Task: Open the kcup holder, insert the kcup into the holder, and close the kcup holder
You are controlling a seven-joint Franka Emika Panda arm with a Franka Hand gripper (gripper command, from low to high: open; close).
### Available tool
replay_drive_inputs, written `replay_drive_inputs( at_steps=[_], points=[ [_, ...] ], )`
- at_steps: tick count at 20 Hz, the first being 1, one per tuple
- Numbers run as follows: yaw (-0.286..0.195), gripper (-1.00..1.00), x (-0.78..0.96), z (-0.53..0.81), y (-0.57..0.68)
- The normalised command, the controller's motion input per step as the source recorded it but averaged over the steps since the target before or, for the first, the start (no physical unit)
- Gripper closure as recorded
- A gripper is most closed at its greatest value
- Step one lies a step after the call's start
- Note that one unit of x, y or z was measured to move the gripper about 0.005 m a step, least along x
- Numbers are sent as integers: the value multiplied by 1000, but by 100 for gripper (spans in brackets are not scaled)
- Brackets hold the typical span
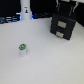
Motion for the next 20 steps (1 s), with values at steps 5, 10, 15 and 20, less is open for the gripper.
replay_drive_inputs(
  at_steps=[5, 10, 15, 20],
  points=[
    [-51, -100, -157, -411, 176],
    [-18, -100, -202, -409, 101],
    [-24, -100, -304, -429, 65],
    [-8, -100, -348, -456, 41]
  ],
)
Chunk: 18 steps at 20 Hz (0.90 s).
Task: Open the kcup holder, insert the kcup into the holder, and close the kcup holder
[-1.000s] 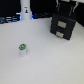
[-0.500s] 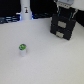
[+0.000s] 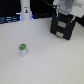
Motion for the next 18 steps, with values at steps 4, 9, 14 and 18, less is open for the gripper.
replay_drive_inputs(
  at_steps=[4, 9, 14, 18],
  points=[
    [-16, -100, -299, -336, 1],
    [-9, 100, -40, -20, 9],
    [-7, 100, 32, -5, -1],
    [-17, 100, 128, -7, -8]
  ],
)
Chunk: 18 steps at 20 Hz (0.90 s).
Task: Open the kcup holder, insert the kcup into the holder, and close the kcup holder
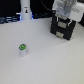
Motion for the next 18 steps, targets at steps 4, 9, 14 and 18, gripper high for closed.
replay_drive_inputs(
  at_steps=[4, 9, 14, 18],
  points=[
    [-25, 100, 723, 136, -74],
    [-46, 100, 943, 210, -185],
    [-42, 100, 890, 190, -162],
    [-26, 100, 658, 149, -98]
  ],
)
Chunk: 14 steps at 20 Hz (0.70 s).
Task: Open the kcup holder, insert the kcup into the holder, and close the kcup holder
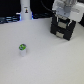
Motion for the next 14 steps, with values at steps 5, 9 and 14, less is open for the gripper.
replay_drive_inputs(
  at_steps=[5, 9, 14],
  points=[
    [-9, 100, 225, 91, -39],
    [-41, 100, 405, 303, -283],
    [-36, 100, 533, 133, -327]
  ],
)
